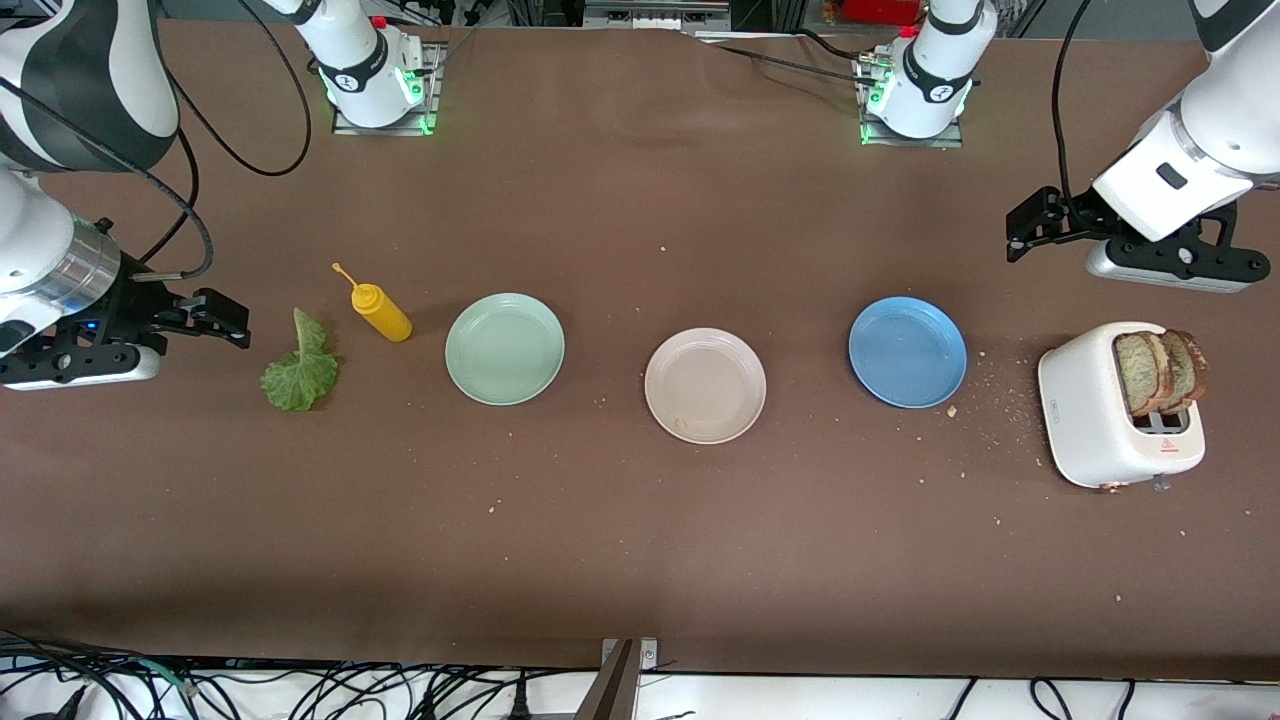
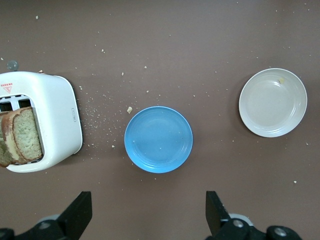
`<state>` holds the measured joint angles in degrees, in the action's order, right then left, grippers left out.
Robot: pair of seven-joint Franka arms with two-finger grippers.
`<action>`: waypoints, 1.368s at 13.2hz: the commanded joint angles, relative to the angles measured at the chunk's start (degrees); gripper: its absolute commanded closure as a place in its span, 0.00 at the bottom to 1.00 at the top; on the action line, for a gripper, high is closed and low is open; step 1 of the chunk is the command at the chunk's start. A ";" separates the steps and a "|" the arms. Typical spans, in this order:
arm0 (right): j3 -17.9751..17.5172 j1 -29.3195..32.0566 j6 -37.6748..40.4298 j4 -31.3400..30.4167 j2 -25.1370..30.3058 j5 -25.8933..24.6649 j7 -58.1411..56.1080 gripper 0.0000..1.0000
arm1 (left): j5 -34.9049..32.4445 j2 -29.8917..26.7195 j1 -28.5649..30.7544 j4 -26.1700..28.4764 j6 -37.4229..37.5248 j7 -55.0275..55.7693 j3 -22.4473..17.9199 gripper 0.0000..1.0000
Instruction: Make sandwich in beige plate with both arms
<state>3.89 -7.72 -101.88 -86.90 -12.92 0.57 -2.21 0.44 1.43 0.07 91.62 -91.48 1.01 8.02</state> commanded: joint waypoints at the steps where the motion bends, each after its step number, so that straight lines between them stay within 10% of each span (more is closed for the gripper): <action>1: -0.20 0.43 0.01 -0.02 0.53 0.93 -0.25 0.00 | -0.88 -0.11 0.19 -0.12 -0.36 -0.92 0.07 0.00; 18: -0.20 0.60 0.10 -0.11 0.53 1.02 -0.25 0.00 | -4.12 9.28 12.65 -1.18 -4.56 -4.84 -0.20 0.00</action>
<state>3.89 -7.60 -101.88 -86.89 -12.92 0.57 -2.21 -1.74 9.04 8.91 91.53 -93.58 0.06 7.30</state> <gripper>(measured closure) 0.000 0.000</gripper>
